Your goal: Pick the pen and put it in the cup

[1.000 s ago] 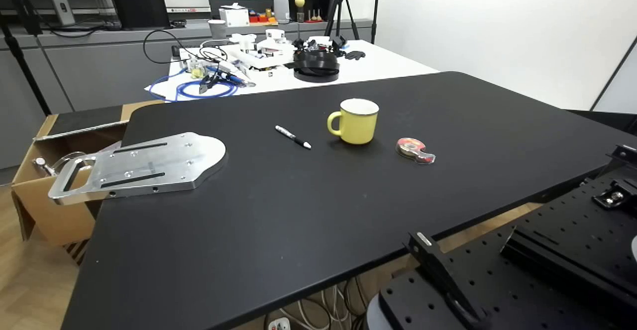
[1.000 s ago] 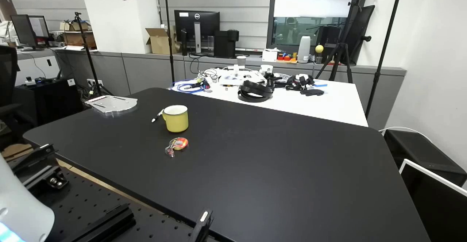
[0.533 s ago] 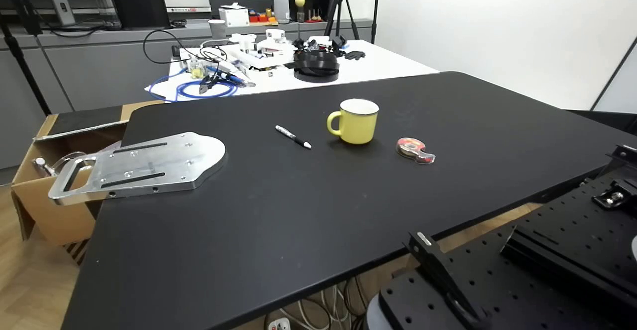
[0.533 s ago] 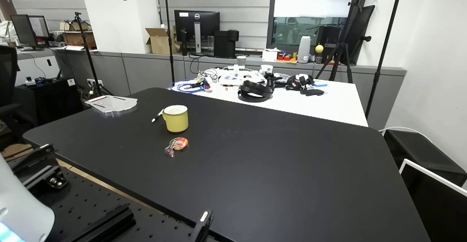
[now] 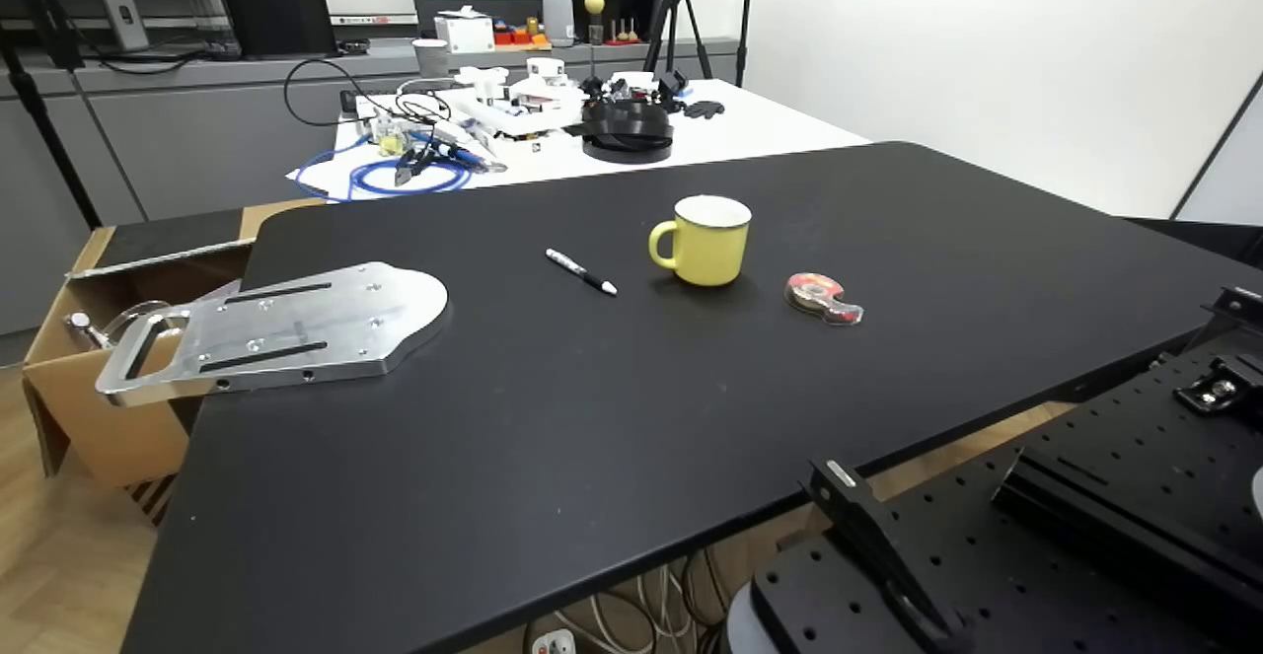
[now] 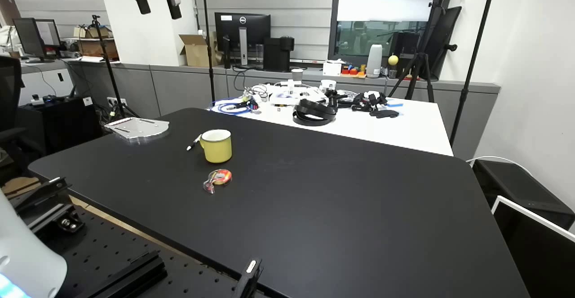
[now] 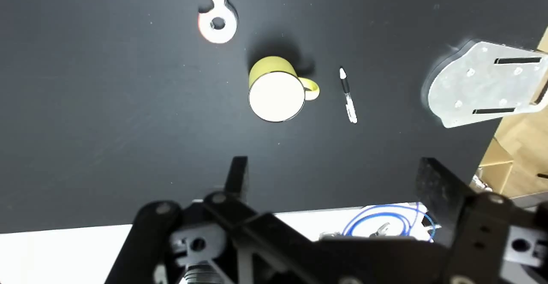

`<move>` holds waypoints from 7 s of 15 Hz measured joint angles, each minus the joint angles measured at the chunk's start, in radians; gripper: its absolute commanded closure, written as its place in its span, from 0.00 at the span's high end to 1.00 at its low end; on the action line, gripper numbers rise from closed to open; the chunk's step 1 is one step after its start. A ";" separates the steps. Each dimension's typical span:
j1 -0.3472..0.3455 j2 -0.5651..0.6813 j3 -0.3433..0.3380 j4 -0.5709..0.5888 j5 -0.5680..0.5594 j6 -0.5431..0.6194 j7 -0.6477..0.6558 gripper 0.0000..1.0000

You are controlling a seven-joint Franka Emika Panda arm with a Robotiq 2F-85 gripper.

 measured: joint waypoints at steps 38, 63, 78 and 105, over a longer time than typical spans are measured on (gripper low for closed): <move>0.108 1.056 0.047 0.664 -0.170 0.241 -0.081 1.00; 0.277 1.325 -0.058 0.703 -0.250 0.438 0.064 1.00; 0.319 1.434 -0.111 0.704 -0.251 0.589 0.070 1.00; 0.359 1.478 -0.122 0.710 -0.250 0.603 0.077 0.60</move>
